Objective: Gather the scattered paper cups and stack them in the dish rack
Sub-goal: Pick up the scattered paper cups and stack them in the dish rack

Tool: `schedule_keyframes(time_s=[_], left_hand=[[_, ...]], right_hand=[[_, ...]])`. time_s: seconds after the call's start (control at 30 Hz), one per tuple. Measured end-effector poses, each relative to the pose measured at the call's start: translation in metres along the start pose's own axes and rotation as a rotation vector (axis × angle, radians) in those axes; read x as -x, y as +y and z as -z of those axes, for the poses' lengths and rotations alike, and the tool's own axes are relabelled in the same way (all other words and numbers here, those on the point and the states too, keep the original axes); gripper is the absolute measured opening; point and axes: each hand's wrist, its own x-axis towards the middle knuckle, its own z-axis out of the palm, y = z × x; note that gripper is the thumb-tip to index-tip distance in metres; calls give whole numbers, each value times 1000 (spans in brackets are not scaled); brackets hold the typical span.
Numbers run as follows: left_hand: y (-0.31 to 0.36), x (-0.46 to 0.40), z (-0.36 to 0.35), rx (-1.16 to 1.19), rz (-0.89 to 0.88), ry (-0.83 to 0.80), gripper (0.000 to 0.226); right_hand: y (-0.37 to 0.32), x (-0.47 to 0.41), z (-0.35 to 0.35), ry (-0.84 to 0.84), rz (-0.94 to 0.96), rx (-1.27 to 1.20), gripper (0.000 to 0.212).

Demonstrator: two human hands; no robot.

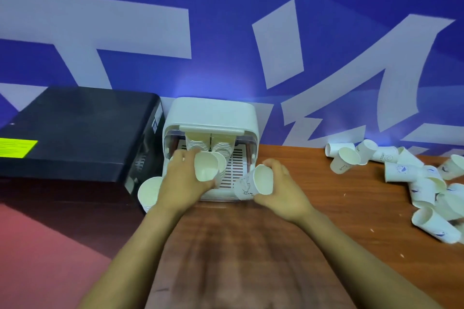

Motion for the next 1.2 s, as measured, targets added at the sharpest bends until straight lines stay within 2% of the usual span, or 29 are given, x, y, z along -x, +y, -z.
schedule_keyframes(time_s=[0.13, 0.3, 0.53, 0.73, 0.9, 1.07, 1.2], left_hand=[[-11, -18, 19, -67, 41, 55, 78], [-22, -38, 25, -78, 64, 92, 75], [-40, -48, 16, -119, 80, 85, 73], [-54, -57, 7, -183, 117, 18, 76], [-62, -62, -6, -217, 129, -45, 77], [-71, -69, -14, -313, 151, -165, 83], [-75, -73, -17, -336, 159, -195, 82]], right_hand=[[-26, -19, -9, -21, 41, 6, 74], [-58, -42, -24, 74, 77, -20, 79], [-69, -65, -45, 146, 119, 16, 83], [-70, -75, -62, 103, 123, 123, 77], [-61, -87, -75, 45, 120, 144, 86], [-46, -94, -89, -99, 28, 175, 93], [-41, -95, -96, -128, -6, 74, 93]])
